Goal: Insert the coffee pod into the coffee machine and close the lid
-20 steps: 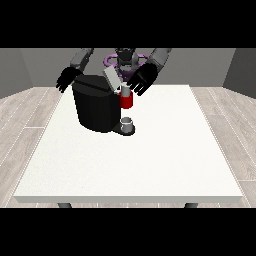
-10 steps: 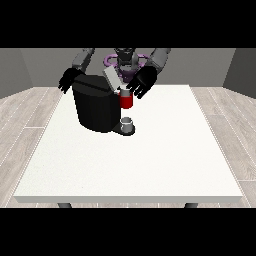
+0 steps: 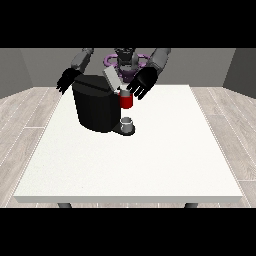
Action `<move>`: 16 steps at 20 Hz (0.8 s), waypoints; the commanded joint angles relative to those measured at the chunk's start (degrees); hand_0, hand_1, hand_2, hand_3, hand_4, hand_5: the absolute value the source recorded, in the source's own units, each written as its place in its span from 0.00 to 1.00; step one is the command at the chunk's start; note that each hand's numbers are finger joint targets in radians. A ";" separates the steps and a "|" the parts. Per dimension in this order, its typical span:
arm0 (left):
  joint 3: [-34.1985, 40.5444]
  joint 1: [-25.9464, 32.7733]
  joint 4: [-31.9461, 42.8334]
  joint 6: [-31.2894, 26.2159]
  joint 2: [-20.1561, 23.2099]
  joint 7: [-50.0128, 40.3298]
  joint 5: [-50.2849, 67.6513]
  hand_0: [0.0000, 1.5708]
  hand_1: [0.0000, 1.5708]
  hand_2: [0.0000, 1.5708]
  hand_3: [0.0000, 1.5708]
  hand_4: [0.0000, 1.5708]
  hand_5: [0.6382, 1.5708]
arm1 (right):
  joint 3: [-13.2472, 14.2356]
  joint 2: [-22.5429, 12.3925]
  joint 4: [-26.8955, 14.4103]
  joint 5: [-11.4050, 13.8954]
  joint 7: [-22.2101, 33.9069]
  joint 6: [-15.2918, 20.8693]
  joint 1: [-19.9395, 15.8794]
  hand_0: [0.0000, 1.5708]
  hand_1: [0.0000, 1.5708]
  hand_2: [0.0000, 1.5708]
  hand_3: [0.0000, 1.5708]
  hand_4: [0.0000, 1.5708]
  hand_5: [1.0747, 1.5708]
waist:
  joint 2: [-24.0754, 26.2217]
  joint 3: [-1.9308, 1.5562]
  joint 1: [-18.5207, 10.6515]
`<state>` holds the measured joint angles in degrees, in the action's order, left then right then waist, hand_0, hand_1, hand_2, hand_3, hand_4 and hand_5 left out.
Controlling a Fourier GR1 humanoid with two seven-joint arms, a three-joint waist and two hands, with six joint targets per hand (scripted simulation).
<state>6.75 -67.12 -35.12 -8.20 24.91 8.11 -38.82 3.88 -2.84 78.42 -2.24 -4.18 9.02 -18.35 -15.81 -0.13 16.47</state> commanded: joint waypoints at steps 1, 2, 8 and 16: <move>0.34 0.46 1.26 -0.70 1.71 0.90 -0.45 0.69 0.69 0.72 0.61 0.26 1.00 | 0.03 -0.91 1.47 0.03 2.38 -0.01 -0.17 0.00 0.00 0.00 0.00 0.21 1.00 | 0.28 0.13 0.31; -0.24 0.87 0.76 0.15 -0.67 -0.34 -0.62 0.67 0.67 0.71 0.60 0.25 1.00 | -0.92 1.41 0.80 0.74 -0.18 1.39 1.82 0.00 0.00 0.00 0.00 0.26 1.00 | 1.54 0.12 0.20; -0.08 -1.62 0.92 -0.70 1.43 0.47 -1.40 0.68 0.68 0.71 0.61 0.23 1.00 | -0.08 -0.04 0.94 -0.38 1.53 0.21 -2.74 0.00 0.00 0.00 0.00 0.30 1.00 | -0.59 0.12 -0.07; -3.65 1.12 0.56 -1.31 1.27 3.92 -4.82 0.00 0.00 0.00 0.00 0.00 1.00 | -0.40 1.81 0.19 0.20 -0.97 1.87 -1.70 0.00 0.00 0.00 0.00 0.26 1.00 | -1.16 0.11 -1.37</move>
<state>4.60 -67.05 -35.17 -9.69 26.42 11.23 -41.88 3.97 -2.70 78.66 -2.32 -4.31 9.50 -19.28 -15.95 -0.17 15.77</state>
